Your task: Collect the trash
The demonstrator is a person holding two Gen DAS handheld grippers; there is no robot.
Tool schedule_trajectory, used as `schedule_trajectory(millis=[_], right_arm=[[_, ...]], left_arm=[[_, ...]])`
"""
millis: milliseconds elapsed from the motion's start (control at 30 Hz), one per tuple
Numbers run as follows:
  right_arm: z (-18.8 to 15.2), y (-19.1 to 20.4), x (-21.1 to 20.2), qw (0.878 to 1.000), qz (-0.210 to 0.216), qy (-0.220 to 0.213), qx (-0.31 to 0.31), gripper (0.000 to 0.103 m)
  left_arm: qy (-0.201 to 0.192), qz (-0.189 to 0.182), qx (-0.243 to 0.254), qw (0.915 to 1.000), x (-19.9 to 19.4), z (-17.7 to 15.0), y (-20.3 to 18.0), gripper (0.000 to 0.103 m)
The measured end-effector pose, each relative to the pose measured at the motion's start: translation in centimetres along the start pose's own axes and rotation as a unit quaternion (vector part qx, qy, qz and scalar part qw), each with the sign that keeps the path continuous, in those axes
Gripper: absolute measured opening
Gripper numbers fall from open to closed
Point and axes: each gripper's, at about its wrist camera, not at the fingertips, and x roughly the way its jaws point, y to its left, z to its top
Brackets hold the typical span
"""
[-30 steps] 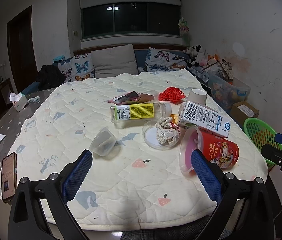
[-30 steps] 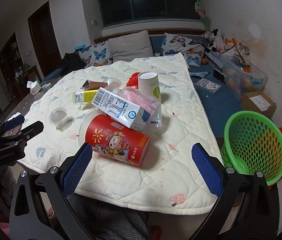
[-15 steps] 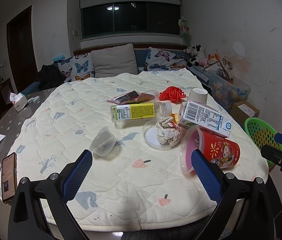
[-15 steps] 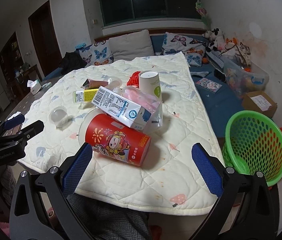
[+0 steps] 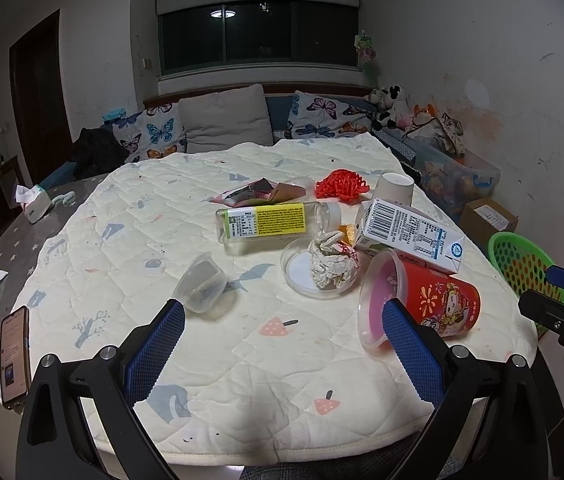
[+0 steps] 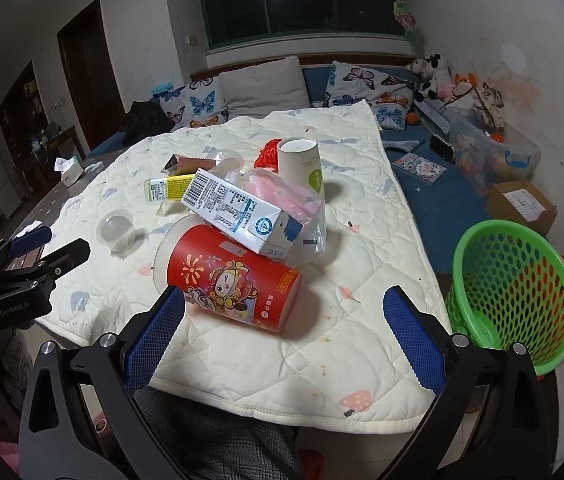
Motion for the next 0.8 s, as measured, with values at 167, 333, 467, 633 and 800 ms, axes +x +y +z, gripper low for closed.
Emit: schedule_trajectory(millis=[167,333,467,633,800], right_arm=[[0.0,-0.2,0.2,1.0,-0.002,0.001,0.001,0.098],[0.1,-0.8,0.3,1.0,-0.006,0.004,0.002,0.098],[0.4,-1.3,0.3,1.0,-0.01,0.006,0.002,0.098],[0.4,-1.9,0.3,1.0,-0.016,0.008,0.003,0.098],[0.6,-2.3,0.5,1.0,-0.021,0.011,0.003,0.098]], left_arm=[[0.004,-0.008,0.007,0.9999,0.3,0.3,-0.5,0.095],[0.006,-0.027,0.022,0.9994,0.8,0.5,-1.3,0.091],[0.021,-0.055,0.03,0.9978,1.7,0.6,-1.9,0.082],[0.038,-0.103,0.03,0.9935,2.8,0.6,-2.7,0.072],[0.045,-0.148,0.052,0.9866,4.4,0.6,-3.9,0.07]])
